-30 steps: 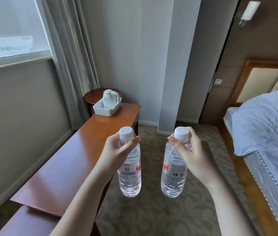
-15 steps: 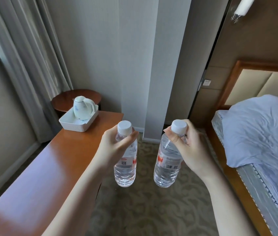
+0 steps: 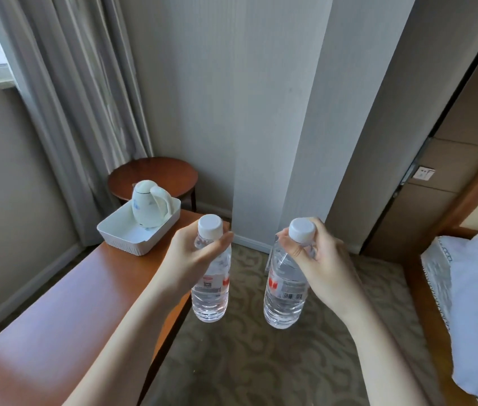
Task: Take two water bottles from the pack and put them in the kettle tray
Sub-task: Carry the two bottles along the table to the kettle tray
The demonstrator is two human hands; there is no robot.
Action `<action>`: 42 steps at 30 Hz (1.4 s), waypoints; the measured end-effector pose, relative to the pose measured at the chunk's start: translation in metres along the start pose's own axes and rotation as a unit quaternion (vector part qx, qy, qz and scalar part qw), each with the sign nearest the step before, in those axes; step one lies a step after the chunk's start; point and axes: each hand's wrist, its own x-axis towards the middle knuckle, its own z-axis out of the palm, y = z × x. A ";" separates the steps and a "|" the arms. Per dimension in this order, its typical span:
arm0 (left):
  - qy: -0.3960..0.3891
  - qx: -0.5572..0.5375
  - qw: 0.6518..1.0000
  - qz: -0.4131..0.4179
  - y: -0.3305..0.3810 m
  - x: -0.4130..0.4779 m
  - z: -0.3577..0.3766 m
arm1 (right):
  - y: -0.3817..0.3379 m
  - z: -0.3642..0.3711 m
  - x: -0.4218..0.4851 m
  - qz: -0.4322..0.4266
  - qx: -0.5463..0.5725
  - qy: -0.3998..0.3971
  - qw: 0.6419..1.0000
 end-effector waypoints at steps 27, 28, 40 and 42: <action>0.215 0.073 0.966 -0.124 -0.207 0.268 -0.069 | 0.149 0.222 0.387 -0.038 -0.030 -0.339 0.939; 0.225 0.070 0.963 -0.133 -0.214 0.270 -0.071 | 0.157 0.232 0.395 -0.039 -0.034 -0.356 0.933; 0.274 0.159 0.884 -0.344 -0.292 0.272 -0.047 | 0.250 0.326 0.444 -0.160 -0.085 -0.542 0.821; 0.287 0.156 0.866 -0.378 -0.302 0.270 -0.040 | 0.258 0.335 0.444 -0.179 -0.091 -0.558 0.805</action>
